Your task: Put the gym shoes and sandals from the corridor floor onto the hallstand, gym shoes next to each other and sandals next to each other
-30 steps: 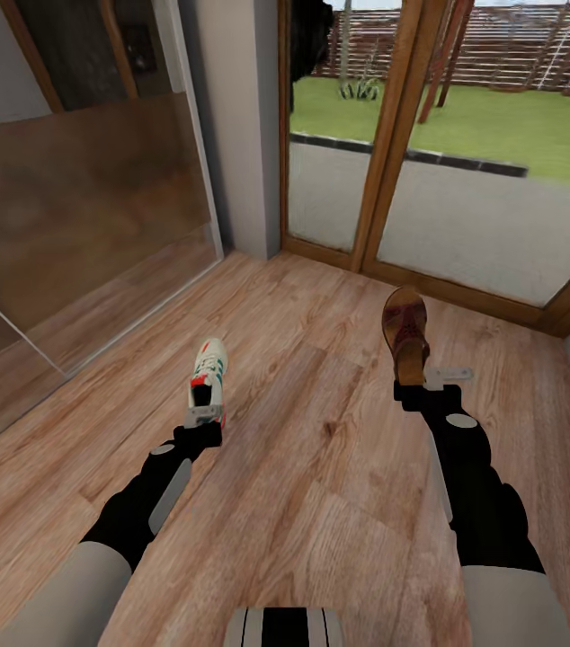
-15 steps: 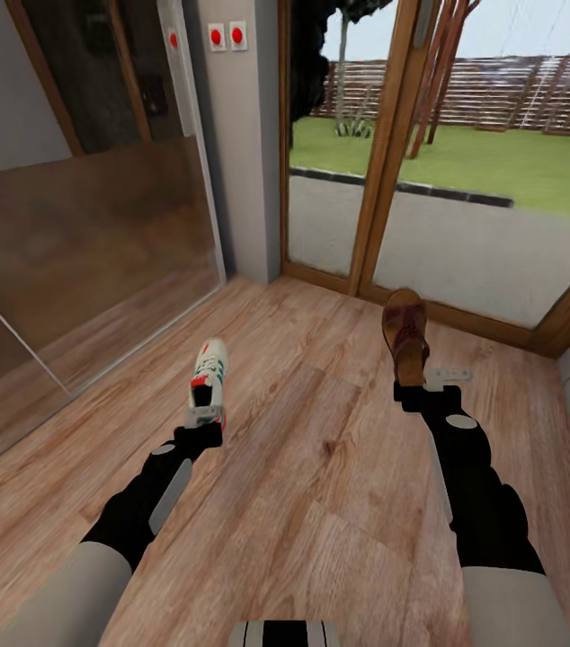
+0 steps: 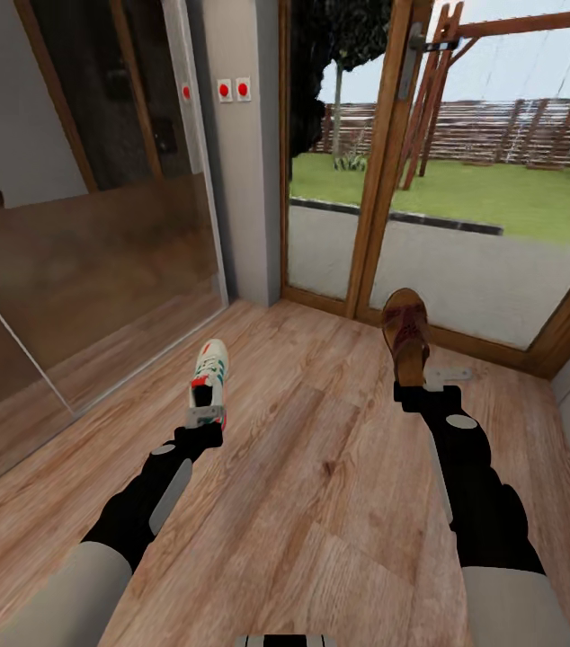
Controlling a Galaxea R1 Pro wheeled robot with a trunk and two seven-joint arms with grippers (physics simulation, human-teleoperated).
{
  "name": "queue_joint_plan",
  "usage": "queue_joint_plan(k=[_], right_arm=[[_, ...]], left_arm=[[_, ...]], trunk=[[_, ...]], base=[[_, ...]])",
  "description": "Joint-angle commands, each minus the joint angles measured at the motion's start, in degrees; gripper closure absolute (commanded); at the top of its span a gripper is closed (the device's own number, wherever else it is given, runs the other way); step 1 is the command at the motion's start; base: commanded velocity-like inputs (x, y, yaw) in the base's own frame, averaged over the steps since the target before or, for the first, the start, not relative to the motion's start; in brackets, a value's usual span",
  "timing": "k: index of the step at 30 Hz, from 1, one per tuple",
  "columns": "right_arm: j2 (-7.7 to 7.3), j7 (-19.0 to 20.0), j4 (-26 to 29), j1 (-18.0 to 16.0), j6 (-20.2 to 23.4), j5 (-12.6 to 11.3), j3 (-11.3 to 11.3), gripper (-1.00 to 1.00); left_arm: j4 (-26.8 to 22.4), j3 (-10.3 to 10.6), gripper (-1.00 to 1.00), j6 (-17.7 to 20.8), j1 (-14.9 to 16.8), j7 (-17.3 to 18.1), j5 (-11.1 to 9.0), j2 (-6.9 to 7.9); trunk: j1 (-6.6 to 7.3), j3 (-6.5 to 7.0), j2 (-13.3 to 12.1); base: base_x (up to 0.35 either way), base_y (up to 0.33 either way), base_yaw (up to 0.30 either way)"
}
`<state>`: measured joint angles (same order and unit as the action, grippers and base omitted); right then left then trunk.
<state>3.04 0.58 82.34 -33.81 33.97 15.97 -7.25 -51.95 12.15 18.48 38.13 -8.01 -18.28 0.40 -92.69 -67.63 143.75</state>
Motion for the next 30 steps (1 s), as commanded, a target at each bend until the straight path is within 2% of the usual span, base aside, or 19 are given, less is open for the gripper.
queue_joint_plan(k=[1,25,30], right_arm=[[0.04,-0.03,0.05,-0.03,0.30,0.03,-0.04,1.00],[0.04,-0.05,0.02,-0.03,0.30,0.03,-0.04,1.00],[0.04,-0.04,0.01,-0.03,0.30,0.03,-0.04,1.00]], left_arm=[[-0.09,0.21,1.00,0.24,0.02,-0.43,-0.53,0.04],[-0.09,0.24,1.00,0.26,0.02,-0.34,-0.53,0.04],[-0.09,0.24,1.00,0.28,0.02,-0.34,-0.53,0.04]], trunk=[[0.03,0.27,0.00],[0.65,7.84,-0.32],[0.65,8.31,-0.32]], base=[[0.000,0.000,0.000],[0.000,0.000,0.000],[0.000,0.000,0.000]])
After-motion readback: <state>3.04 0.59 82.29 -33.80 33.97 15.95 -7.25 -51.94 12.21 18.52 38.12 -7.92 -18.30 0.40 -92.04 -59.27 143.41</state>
